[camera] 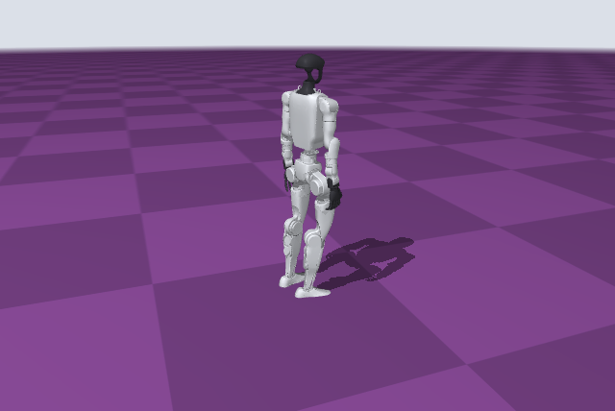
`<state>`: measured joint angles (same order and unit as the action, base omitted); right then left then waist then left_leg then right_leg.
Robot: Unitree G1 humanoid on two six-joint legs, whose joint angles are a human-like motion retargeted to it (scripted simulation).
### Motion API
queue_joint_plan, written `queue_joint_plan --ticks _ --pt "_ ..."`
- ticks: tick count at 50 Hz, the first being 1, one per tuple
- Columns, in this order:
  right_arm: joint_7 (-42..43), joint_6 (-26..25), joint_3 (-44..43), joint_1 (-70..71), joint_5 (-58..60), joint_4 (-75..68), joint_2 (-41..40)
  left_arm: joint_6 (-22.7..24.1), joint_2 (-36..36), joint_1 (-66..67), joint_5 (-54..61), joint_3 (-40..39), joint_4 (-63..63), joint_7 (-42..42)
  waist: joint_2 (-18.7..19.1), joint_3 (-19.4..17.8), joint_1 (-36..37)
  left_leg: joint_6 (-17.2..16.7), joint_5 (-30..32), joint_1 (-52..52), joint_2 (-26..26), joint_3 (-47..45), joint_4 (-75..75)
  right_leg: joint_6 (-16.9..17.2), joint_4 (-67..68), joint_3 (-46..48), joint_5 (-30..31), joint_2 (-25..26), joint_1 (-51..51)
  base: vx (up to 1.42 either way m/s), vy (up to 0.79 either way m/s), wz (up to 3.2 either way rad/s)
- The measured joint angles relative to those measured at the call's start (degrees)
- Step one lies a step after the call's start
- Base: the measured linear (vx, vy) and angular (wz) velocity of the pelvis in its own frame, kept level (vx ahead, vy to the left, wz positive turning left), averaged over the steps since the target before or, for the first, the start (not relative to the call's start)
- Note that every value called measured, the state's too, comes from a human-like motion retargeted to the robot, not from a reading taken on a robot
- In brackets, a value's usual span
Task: Walk run
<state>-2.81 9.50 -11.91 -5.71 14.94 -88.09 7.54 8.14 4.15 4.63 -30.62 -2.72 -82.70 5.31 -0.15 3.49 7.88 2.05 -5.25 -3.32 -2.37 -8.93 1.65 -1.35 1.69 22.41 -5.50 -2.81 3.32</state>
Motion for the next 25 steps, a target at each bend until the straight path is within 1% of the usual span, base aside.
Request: queue_joint_plan --ticks 4,10,19,25 --pt "-0.06 0.28 0.18 0.15 0.83 0.43 -0.26 -0.14 -0.04 0.30 -1.20 0.53 0.05 -0.02 -0.20 0.35 -0.09 0.05 -0.35 -0.80 -0.10 -0.06 -0.11 0.15 0.16 -0.61 0.19 -0.16 0.25 0.07 0.02 -0.14" --pt "0.46 0.26 -0.01 -0.05 1.15 0.09 -0.68 -0.46 -0.30 0.88 -1.68 0.14 -0.18 -2.15 -0.63 0.97 -0.42 0.26 -0.81 -1.74 -0.08 -0.50 -0.21 0.36 0.06 -1.36 0.37 -0.25 0.70 0.06 0.01 -0.11" --pt "1.15 -0.85 -1.45 -0.44 0.90 0.32 -1.36 -0.74 -0.68 0.73 -0.11 -2.59 0.62 -0.72 -1.14 1.17 -0.39 0.31 -0.84 -2.00 -0.06 -1.45 -0.61 0.59 0.09 -1.98 0.72 -0.43 0.20 0.00 0.00 0.00" --pt "0.81 -1.18 -1.19 -0.36 0.76 0.13 -1.18 -1.34 0.05 0.44 -0.35 -2.67 0.78 1.44 -1.25 1.16 -0.52 0.23 -0.77 -1.69 -0.01 -1.69 -0.75 0.71 0.18 -2.39 0.89 -0.51 -0.39 0.00 0.00 0.00"
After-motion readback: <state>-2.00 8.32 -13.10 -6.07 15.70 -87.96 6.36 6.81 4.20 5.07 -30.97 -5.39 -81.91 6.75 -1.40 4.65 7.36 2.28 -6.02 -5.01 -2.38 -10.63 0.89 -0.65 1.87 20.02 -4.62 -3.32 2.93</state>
